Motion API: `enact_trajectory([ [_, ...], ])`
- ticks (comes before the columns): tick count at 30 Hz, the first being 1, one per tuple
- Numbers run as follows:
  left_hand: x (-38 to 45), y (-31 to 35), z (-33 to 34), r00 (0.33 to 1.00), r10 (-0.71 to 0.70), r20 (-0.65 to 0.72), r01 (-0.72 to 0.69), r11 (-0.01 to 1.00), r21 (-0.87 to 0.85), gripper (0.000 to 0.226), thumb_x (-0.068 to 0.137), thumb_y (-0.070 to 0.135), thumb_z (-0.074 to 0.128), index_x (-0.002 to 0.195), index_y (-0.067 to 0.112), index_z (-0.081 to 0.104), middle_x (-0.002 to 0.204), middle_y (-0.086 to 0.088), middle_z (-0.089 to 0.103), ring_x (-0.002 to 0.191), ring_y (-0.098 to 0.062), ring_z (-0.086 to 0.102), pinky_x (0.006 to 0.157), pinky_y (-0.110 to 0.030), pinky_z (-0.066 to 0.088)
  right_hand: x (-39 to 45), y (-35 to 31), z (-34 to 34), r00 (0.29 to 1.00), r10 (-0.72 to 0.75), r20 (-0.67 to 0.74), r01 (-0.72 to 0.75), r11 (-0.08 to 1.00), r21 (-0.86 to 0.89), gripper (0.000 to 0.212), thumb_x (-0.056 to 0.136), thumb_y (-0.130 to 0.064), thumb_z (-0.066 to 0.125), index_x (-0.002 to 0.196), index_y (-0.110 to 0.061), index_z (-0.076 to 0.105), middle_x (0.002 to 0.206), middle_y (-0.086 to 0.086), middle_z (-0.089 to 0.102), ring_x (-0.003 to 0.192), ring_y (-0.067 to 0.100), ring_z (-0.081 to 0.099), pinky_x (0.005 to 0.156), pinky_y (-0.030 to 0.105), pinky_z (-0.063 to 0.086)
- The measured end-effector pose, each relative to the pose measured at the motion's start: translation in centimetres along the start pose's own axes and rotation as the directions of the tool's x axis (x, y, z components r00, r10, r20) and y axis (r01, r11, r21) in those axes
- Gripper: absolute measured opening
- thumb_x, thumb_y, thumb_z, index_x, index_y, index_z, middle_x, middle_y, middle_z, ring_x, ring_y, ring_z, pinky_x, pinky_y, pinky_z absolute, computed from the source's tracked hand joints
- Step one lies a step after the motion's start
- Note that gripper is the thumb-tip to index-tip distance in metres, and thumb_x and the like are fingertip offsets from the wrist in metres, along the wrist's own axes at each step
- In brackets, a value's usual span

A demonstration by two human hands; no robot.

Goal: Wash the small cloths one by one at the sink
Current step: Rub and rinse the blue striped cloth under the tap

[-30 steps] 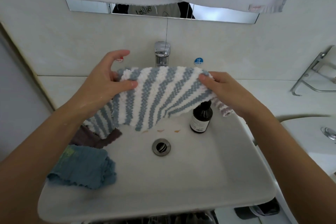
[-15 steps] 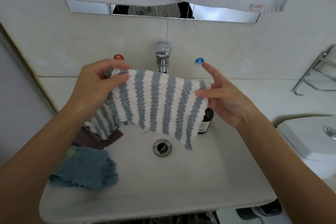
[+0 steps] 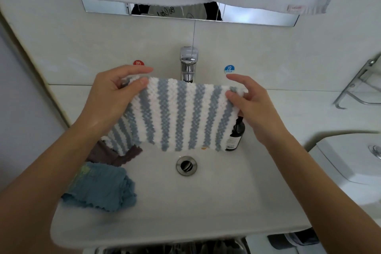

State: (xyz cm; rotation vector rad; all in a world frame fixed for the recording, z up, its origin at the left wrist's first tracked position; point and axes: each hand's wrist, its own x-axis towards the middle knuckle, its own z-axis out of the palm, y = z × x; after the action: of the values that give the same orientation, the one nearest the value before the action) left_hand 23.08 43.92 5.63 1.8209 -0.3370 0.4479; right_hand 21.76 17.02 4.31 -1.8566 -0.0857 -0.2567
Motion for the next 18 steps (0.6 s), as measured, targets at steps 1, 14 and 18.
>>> enact_trajectory([
  [1, 0.2, -0.2, -0.2, 0.999, -0.042, -0.024, 0.041, 0.998, -0.052, 0.021, 0.092, 0.016, 0.063, 0.098, 0.034, 0.072, 0.085, 0.016, 0.069, 0.07, 0.002, 0.062, 0.065, -0.01, 0.046, 0.0, -0.2, 0.0, 0.998, 0.065, 0.023, -0.067, 0.991, 0.116, 0.032, 0.097, -0.014, 0.058, 0.12, -0.036, 0.062, 0.077, 0.014, 0.068, 0.069, 0.016, 0.062, 0.072, 0.039, 0.056],
  [14, 0.9, -0.5, -0.4, 0.988, -0.141, 0.063, 0.118, 0.952, 0.283, 0.023, 0.099, 0.02, 0.05, 0.086, 0.03, 0.066, 0.084, 0.01, 0.065, 0.07, 0.006, 0.058, 0.065, -0.009, 0.042, -0.2, -1.4, -0.4, 0.991, 0.037, 0.132, -0.06, 0.983, 0.173, 0.03, 0.082, 0.01, 0.066, 0.095, -0.017, 0.071, 0.075, -0.005, 0.072, 0.066, 0.01, 0.065, 0.06, 0.019, 0.051],
  [18, 0.6, 0.0, -1.3, 0.866, -0.375, 0.331, 0.406, 0.913, -0.028, 0.023, 0.092, 0.011, 0.059, 0.105, 0.028, 0.068, 0.093, -0.007, 0.064, 0.082, -0.018, 0.059, 0.079, -0.033, 0.046, -0.3, -1.5, -0.9, 0.999, -0.03, 0.031, 0.029, 0.999, 0.031, 0.028, 0.084, 0.006, 0.068, 0.093, -0.02, 0.071, 0.077, -0.004, 0.071, 0.067, 0.006, 0.065, 0.06, 0.017, 0.05],
])
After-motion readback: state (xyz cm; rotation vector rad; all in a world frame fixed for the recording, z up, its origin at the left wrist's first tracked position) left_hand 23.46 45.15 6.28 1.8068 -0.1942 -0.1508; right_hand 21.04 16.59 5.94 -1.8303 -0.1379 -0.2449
